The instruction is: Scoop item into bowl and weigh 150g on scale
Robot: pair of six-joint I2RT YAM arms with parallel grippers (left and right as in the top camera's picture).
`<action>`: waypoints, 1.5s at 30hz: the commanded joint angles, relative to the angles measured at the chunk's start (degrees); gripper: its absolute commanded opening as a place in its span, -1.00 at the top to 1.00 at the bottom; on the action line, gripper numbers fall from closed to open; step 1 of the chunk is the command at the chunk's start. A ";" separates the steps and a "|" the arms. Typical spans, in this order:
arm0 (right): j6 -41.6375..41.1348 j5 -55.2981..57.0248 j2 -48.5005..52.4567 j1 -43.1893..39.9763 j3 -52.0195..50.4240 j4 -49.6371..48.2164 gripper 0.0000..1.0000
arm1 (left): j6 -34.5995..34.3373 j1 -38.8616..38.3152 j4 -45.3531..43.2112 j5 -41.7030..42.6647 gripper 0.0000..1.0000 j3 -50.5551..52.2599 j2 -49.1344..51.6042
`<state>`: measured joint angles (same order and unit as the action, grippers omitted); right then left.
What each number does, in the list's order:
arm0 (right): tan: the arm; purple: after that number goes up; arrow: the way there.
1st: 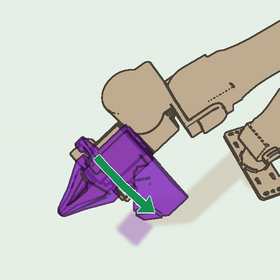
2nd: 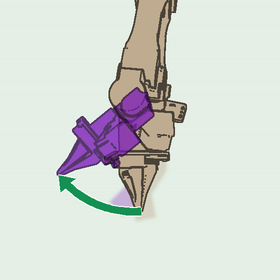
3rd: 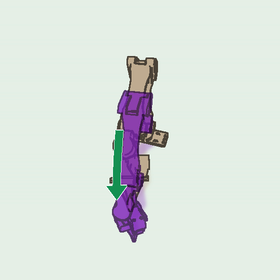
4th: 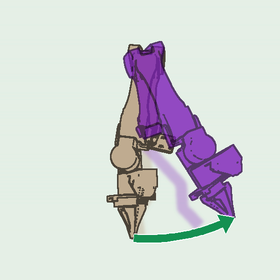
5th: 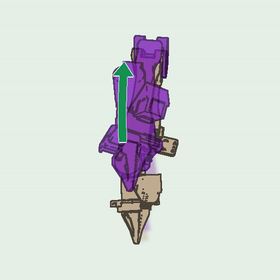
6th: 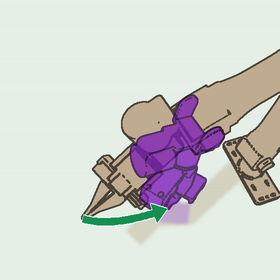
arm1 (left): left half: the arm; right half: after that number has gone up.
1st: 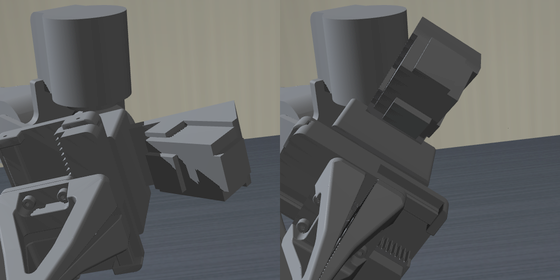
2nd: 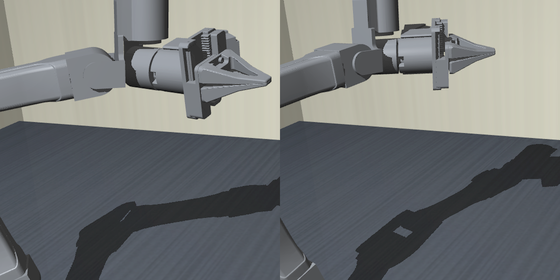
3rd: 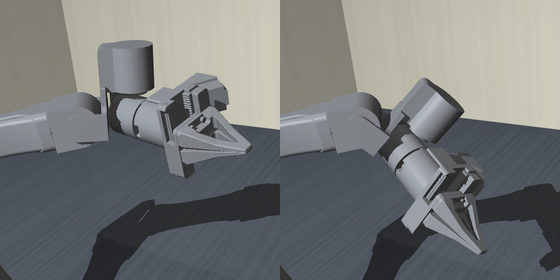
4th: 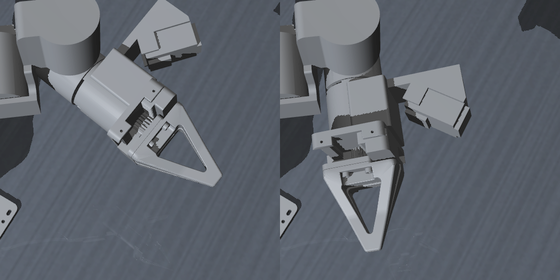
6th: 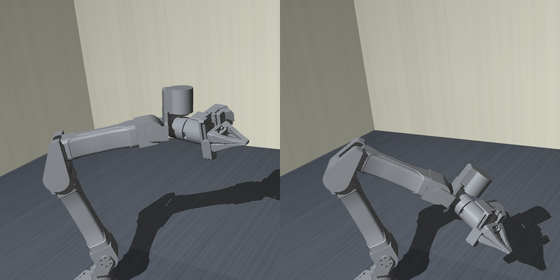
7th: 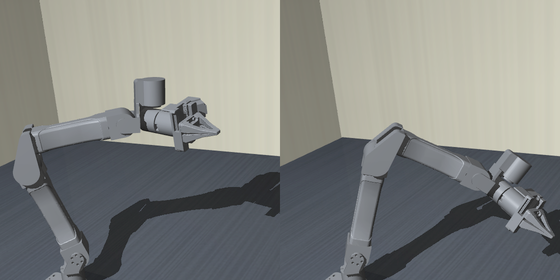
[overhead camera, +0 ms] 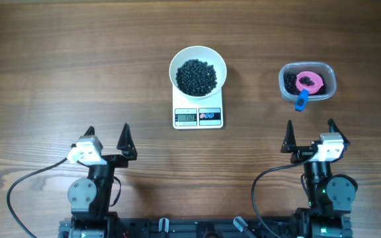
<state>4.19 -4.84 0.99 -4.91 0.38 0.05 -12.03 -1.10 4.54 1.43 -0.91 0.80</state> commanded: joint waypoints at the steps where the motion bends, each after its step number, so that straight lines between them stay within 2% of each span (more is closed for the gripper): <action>1: 0.17 0.85 -0.79 0.24 -0.09 -0.07 -1.00 | 1.16 -0.11 -0.11 0.46 -1.00 0.52 -0.42; 29: 0.07 0.39 -0.81 0.24 -0.09 -0.17 -0.99 | 1.16 -0.11 -0.11 0.46 -1.00 0.52 -0.42; 32: -4.20 0.24 -0.81 0.39 -0.09 -0.17 -0.99 | 1.16 -0.11 -0.13 0.46 -1.00 0.52 -0.42; 45: -4.15 0.85 -0.81 5.44 -0.09 -0.11 -1.00 | 1.16 -0.11 -0.11 0.46 -1.00 0.52 -0.42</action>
<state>1.10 -4.84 0.99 0.21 0.38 0.05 -12.03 -1.10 4.54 1.43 -0.91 0.80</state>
